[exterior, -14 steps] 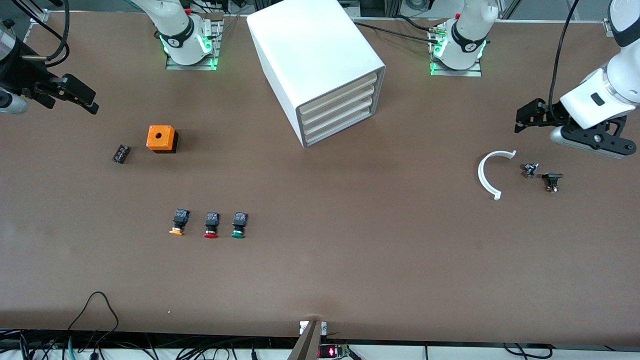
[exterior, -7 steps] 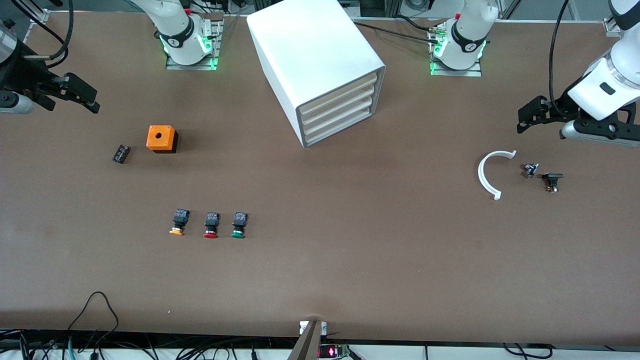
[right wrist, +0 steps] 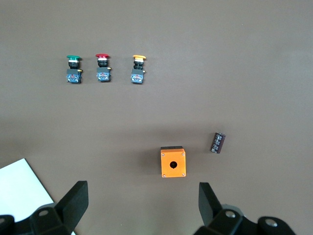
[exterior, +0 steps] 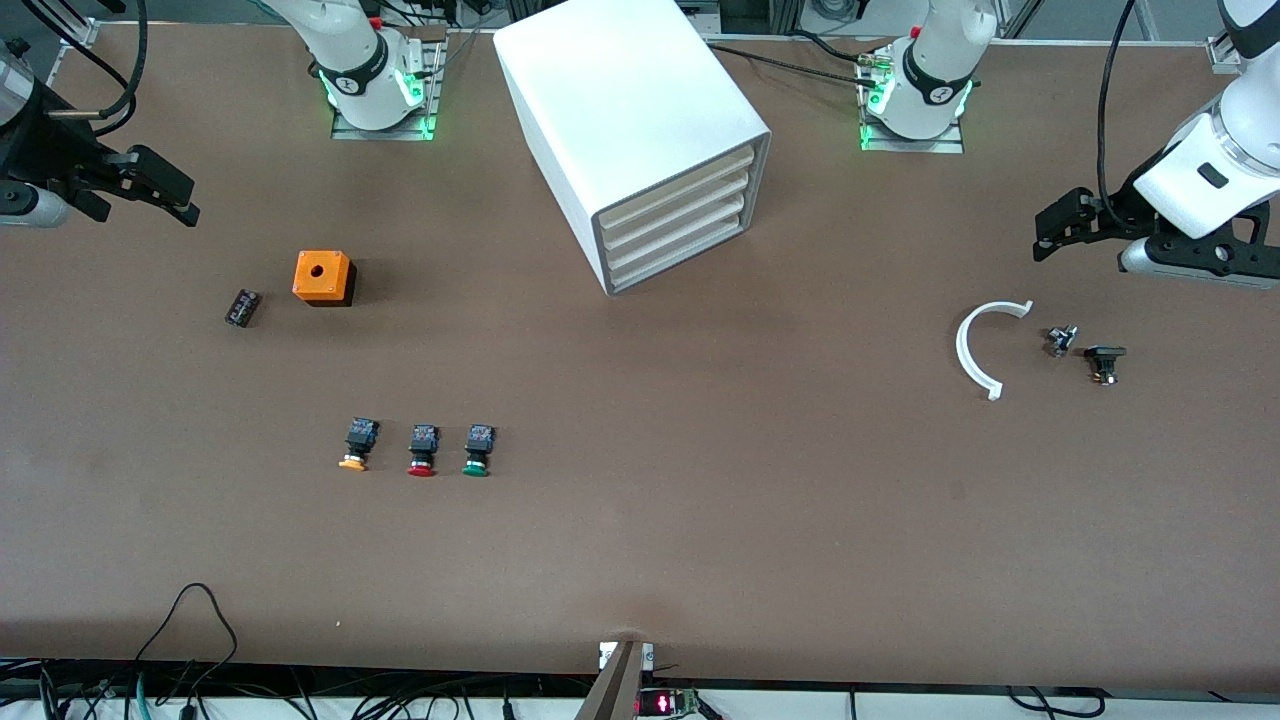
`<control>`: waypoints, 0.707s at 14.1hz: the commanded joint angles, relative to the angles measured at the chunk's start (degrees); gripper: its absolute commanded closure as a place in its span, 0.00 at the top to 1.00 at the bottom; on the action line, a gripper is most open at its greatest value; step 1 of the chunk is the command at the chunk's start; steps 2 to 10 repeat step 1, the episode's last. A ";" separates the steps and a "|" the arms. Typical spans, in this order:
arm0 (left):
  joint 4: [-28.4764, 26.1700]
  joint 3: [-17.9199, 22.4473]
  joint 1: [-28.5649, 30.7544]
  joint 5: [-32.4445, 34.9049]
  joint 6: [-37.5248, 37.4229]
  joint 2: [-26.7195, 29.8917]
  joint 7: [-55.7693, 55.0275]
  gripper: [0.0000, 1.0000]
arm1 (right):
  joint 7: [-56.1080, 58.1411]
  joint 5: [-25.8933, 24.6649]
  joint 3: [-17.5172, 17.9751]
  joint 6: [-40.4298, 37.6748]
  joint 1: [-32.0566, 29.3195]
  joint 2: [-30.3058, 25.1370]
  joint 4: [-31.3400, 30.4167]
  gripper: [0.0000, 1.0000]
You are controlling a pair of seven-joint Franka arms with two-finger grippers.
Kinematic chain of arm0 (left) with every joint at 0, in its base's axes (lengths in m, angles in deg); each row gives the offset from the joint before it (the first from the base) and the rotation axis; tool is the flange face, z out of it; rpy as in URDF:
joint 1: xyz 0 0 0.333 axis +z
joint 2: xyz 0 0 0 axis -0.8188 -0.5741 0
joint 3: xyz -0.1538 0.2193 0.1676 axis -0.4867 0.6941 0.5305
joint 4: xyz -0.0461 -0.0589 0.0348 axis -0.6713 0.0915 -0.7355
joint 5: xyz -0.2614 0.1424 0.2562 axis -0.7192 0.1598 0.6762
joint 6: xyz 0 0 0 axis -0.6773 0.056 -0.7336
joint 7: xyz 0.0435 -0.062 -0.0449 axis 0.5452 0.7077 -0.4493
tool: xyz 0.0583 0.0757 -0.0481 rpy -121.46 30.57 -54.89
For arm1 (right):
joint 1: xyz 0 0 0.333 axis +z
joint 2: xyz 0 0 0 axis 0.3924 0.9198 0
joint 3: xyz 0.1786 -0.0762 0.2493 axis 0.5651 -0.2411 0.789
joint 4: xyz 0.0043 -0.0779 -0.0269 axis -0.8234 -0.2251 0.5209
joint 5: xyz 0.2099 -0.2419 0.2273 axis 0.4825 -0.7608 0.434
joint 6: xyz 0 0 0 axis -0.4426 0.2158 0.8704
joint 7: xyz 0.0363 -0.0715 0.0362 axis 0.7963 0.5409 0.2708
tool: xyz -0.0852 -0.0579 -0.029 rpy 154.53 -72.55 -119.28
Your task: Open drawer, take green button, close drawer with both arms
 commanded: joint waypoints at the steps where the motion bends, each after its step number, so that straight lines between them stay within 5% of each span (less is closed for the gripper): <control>1: -0.15 0.17 -0.32 0.85 -0.87 0.95 -0.33 1.00 | 0.78 -0.19 0.13 -1.24 0.01 0.45 1.71 1.00; 10: -0.15 0.17 -0.32 0.85 -0.87 0.95 -0.33 1.00 | 0.78 -0.19 0.13 -1.24 0.01 0.45 1.71 1.00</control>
